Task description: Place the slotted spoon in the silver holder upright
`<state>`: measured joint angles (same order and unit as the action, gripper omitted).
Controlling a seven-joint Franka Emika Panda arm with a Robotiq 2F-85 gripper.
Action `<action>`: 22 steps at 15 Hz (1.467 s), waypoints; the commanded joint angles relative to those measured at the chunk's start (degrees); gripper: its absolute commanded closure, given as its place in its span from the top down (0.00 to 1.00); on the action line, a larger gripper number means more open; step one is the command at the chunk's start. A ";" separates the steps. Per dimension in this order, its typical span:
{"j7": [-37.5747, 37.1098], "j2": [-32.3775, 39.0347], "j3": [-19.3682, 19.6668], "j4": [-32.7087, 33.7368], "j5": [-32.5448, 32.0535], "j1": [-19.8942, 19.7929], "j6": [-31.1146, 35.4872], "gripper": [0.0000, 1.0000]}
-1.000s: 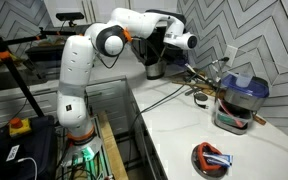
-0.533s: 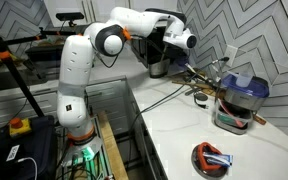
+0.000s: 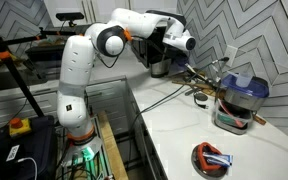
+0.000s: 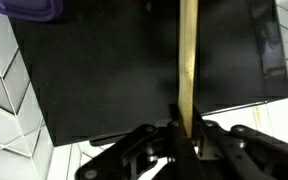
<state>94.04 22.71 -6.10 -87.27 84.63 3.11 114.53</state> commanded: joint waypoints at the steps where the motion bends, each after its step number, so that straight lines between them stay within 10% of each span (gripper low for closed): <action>1: 1.42 2.17 -0.24 0.48 2.09 0.23 -0.53 0.03; 14: -2.27 9.94 0.34 8.20 -0.13 3.65 12.13 0.03; 22: -17.51 7.70 0.75 6.95 -10.06 -0.08 -8.03 0.03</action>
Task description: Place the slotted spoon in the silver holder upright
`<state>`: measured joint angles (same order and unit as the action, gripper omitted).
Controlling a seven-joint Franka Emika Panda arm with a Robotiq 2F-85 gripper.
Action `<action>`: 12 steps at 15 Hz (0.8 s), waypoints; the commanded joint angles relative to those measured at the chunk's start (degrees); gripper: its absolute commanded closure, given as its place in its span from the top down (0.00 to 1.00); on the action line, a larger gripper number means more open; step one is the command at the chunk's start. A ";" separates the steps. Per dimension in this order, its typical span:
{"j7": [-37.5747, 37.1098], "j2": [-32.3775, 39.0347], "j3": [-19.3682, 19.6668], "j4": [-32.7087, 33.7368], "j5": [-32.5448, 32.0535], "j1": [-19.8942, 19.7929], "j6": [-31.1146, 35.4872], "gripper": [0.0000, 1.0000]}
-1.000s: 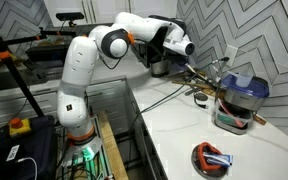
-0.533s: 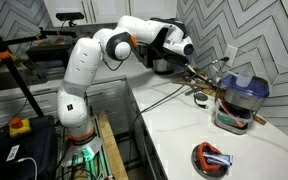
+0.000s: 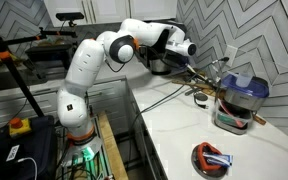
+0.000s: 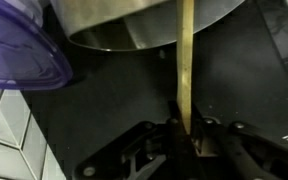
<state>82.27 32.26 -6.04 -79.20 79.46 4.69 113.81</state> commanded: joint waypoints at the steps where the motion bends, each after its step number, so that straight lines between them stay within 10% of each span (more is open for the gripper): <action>1: -7.12 -2.43 1.21 -1.41 -6.86 -2.04 -9.36 0.03; 12: -2.01 -0.82 0.77 3.48 -9.87 -5.99 -21.53 0.03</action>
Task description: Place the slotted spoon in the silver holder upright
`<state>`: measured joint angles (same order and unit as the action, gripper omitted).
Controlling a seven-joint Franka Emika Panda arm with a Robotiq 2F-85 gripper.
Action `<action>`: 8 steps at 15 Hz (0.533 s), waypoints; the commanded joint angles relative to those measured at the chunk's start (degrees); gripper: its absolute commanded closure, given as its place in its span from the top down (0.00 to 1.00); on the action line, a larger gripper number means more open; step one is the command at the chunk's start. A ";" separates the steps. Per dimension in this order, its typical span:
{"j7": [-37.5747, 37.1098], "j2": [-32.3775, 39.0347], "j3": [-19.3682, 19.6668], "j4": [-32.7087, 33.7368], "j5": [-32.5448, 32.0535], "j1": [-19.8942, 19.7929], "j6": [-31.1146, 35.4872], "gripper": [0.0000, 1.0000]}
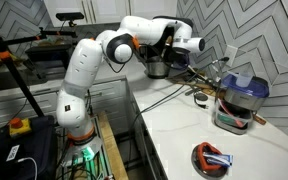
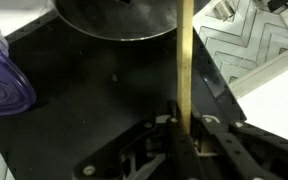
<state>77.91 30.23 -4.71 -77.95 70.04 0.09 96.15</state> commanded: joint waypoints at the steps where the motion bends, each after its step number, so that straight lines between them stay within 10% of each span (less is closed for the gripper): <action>1: 3.23 1.73 -0.75 2.92 0.15 -1.67 -4.88 0.03; 8: 3.70 4.92 -1.70 4.40 7.25 -1.01 -2.13 0.03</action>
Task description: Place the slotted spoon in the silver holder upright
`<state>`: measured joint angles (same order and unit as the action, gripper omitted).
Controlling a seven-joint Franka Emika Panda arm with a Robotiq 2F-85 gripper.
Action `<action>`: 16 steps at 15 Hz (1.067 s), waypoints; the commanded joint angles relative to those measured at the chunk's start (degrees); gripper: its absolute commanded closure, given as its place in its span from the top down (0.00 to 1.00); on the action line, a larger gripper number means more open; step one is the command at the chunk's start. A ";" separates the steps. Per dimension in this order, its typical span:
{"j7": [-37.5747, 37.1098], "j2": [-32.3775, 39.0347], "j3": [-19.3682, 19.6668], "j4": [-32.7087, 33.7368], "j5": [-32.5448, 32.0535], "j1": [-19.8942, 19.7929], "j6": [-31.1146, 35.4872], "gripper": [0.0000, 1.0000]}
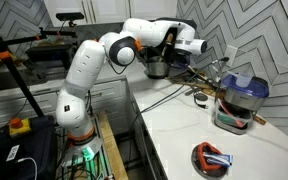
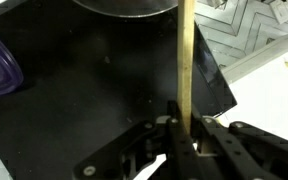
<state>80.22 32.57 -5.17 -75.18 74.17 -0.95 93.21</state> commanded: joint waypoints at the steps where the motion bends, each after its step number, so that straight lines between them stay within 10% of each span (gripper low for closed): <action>1: 1.89 3.05 -1.34 1.66 4.01 0.43 1.29 0.03; 8: 3.64 4.98 -1.09 2.78 2.90 2.70 4.05 0.03; 9: 3.42 4.95 -1.15 2.79 3.15 2.65 4.10 0.36; 16: 4.95 1.72 -0.80 0.78 3.80 1.94 7.55 0.80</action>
<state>83.39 36.19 -6.09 -73.12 77.23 1.40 98.64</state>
